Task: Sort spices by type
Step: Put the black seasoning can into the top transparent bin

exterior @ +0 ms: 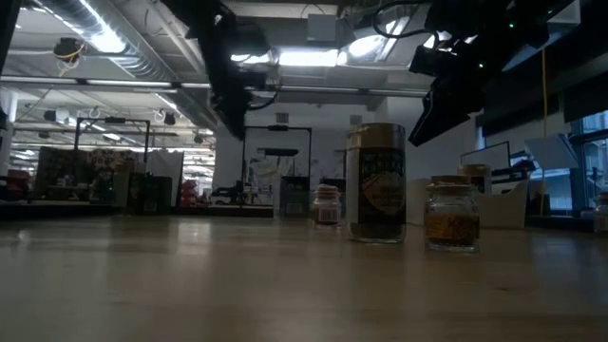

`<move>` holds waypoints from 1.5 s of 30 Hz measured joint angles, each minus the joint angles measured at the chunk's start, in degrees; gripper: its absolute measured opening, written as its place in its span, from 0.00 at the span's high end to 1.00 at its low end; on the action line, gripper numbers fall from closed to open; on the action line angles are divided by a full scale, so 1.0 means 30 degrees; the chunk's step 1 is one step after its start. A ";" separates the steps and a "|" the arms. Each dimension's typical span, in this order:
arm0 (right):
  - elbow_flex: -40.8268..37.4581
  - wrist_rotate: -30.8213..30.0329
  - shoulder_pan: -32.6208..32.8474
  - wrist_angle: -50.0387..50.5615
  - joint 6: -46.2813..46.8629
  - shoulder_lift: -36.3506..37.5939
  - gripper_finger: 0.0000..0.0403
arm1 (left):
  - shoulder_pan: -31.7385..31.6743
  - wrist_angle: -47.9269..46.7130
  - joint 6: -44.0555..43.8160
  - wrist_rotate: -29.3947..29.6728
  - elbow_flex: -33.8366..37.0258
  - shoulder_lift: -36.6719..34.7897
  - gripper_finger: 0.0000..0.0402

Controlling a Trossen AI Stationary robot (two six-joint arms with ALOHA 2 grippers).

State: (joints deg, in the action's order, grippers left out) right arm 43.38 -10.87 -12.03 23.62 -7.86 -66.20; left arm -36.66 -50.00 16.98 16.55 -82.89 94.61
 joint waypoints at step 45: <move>-0.1401 0.0015 0.0000 -0.1666 0.0170 -0.0012 0.15 | -0.4315 -0.3693 0.7486 0.5071 0.3325 0.3169 0.33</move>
State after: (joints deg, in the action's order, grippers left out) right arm 39.17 -10.83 -12.03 18.62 -7.35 -66.24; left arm -49.60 -61.08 39.43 31.77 -72.92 104.12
